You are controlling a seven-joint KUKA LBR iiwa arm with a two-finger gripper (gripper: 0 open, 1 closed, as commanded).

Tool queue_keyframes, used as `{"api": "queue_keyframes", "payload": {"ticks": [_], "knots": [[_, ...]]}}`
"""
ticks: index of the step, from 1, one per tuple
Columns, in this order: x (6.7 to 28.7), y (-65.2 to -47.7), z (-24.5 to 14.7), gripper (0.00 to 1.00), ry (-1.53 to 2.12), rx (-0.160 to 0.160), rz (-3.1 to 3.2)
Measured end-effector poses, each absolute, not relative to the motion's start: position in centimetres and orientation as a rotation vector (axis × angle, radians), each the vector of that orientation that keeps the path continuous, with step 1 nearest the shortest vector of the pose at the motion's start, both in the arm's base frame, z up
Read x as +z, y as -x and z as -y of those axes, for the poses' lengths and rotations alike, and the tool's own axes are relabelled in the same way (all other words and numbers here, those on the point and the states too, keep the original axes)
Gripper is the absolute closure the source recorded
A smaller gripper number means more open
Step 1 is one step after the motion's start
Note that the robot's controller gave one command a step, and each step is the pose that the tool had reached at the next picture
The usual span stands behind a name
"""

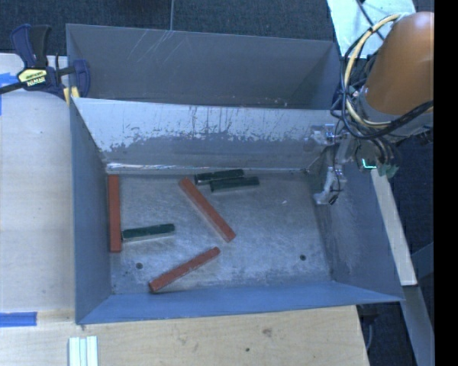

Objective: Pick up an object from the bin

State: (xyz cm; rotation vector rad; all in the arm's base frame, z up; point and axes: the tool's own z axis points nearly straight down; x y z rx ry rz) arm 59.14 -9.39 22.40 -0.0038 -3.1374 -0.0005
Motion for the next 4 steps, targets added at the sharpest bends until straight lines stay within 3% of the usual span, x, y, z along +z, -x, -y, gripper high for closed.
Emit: {"api": "queue_keyframes", "payload": {"ticks": [1,2,3,4], "knots": [[11.6,-56.1,3.1,0.00,-0.341,-0.004,3.119],[14.7,-51.4,-5.0,0.00,-0.285,-0.007,3.129],[6.7,-52.2,-7.4,0.00,-0.294,-0.003,3.132],[7.0,-53.5,-16.4,0.00,0.126,-0.006,3.143]]}}
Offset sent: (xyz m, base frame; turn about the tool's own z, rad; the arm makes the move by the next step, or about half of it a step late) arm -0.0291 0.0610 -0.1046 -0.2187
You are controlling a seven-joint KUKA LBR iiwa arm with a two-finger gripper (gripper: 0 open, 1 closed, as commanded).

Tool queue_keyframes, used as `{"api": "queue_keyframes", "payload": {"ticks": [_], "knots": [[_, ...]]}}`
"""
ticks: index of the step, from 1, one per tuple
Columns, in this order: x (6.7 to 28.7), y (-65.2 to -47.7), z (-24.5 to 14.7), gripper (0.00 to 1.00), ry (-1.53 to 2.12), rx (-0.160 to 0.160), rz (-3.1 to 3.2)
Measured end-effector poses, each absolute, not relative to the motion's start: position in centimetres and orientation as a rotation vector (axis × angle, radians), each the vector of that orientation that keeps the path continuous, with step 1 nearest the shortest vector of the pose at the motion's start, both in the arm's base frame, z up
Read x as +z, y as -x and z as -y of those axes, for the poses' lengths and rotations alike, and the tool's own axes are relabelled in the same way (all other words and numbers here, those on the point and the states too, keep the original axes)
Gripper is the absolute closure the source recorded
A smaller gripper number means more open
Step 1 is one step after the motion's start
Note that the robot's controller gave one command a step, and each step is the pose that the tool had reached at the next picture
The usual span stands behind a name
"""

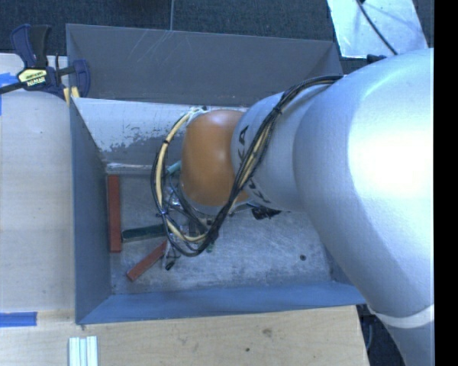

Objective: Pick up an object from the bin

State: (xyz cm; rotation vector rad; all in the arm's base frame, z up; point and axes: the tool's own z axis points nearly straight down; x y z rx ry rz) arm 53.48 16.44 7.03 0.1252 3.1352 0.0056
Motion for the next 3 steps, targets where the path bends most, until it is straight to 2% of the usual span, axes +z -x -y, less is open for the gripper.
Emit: {"api": "queue_keyframes", "payload": {"ticks": [1,2,3], "knots": [[7.0,-53.5,-16.2,1.00,-0.127,0.001,-3.135],[18.3,-55.6,-20.6,1.00,-0.068,0.007,-3.130],[23.2,-58.3,-21.6,1.00,-0.068,0.005,-3.131]]}}
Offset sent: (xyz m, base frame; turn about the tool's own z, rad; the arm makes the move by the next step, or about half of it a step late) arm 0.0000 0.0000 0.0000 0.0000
